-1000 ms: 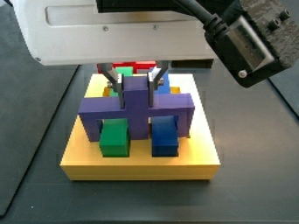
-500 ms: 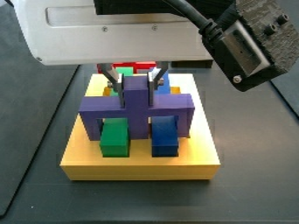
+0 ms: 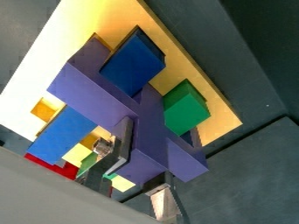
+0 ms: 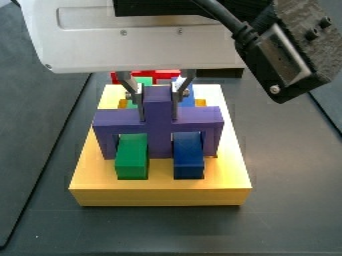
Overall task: Pick up the purple object. Move up. Place the purple object on the fixture. Regrasp the purple object. Move to above the board. Insert the purple object.
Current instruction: Insert the purple object.
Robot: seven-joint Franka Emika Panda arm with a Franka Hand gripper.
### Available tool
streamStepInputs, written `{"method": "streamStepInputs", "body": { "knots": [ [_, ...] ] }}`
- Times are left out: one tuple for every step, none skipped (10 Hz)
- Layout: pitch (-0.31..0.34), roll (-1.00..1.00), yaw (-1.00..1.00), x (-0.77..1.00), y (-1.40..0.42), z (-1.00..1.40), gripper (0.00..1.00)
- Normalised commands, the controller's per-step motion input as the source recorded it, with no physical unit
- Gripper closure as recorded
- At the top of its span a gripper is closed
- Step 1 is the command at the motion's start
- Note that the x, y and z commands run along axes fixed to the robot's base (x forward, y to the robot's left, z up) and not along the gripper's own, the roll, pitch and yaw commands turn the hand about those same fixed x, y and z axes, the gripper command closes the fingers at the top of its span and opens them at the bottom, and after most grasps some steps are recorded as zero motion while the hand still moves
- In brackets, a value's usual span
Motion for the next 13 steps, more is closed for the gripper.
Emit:
{"method": "streamStepInputs", "body": {
  "knots": [
    [0.127, 0.18, -0.04, 0.22, -0.02, 0.00, 1.00],
    [0.019, 0.10, 0.00, 0.04, -0.01, -0.12, 1.00],
    [0.000, 0.01, 0.00, 0.03, -0.03, -0.25, 1.00],
    [-0.031, 0.00, 0.00, 0.02, -0.03, -0.39, 1.00],
    [-0.070, -0.05, 0.00, 0.00, -0.03, -0.41, 1.00],
    [-0.054, -0.09, 0.00, -0.10, -0.03, -0.20, 1.00],
    [-0.016, -0.03, 0.00, -0.16, -0.10, -0.01, 1.00],
    [-0.011, -0.03, 0.00, -0.11, -0.15, 0.00, 1.00],
    [-0.044, -0.06, 0.00, -0.13, -0.12, 0.00, 1.00],
    [-0.060, -0.07, 0.00, -0.04, -0.09, -0.07, 1.00],
    [-0.041, -0.01, 0.00, 0.06, 0.00, -0.29, 1.00],
    [-0.079, -0.03, 0.00, 0.10, 0.00, -0.52, 1.00],
    [-0.090, -0.17, 0.07, 0.23, 0.14, -0.71, 1.00]
  ]
}}
